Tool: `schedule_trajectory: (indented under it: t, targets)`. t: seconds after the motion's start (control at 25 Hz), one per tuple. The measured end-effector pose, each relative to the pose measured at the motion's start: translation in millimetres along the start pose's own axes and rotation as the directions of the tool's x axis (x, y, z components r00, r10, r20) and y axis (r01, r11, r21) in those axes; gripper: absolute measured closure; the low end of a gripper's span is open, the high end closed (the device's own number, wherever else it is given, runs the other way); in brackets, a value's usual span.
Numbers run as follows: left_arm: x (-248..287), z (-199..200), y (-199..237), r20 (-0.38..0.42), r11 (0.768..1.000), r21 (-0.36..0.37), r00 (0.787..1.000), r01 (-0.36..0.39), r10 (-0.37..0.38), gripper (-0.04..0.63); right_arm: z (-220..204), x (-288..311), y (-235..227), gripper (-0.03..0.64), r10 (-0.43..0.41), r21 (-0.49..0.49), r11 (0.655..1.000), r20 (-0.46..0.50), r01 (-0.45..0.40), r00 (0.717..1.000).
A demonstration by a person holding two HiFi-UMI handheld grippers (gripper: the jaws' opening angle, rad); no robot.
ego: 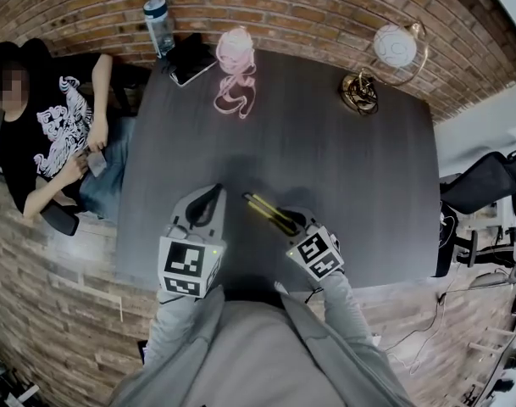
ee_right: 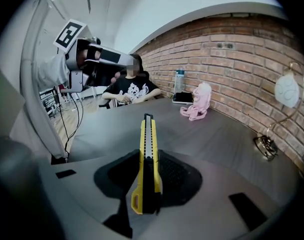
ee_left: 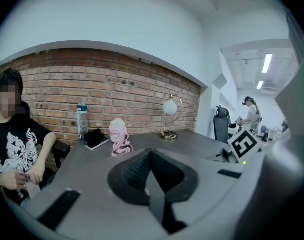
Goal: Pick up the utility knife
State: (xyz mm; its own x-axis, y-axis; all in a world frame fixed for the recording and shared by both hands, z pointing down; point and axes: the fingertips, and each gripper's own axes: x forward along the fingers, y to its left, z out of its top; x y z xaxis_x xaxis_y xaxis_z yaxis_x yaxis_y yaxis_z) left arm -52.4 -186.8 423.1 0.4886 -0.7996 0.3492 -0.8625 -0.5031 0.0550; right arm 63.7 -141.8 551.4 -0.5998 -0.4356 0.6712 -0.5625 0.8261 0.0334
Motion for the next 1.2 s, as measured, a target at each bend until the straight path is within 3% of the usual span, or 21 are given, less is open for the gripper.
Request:
schedule_trajectory:
  t: [0.24, 0.48, 0.92, 1.2]
  targets:
    - [-4, 20, -2, 0.04, 1.0, 0.024, 0.999, -0.004, 0.003, 0.577, 39, -27, -24, 0.489, -0.08, 0.025, 0.997, 0.123, 0.077, 0.989]
    - [-6, 37, -4, 0.076, 0.999, 0.042, 0.997, -0.006, 0.002, 0.577, 84, -57, -42, 0.489, -0.157, 0.041, 0.988, 0.261, 0.152, 0.952]
    - [-7, 61, -9, 0.128, 0.998, 0.06, 0.992, 0.007, -0.015, 0.577, 146, -119, -57, 0.489, -0.273, 0.159, 0.962, 0.508, 0.222, 0.817]
    - [-4, 66, -14, 0.134, 0.997, 0.068, 0.99, 0.027, -0.036, 0.577, 155, -156, -63, 0.489, -0.361, 0.268, 0.931, 0.593, 0.247, 0.72]
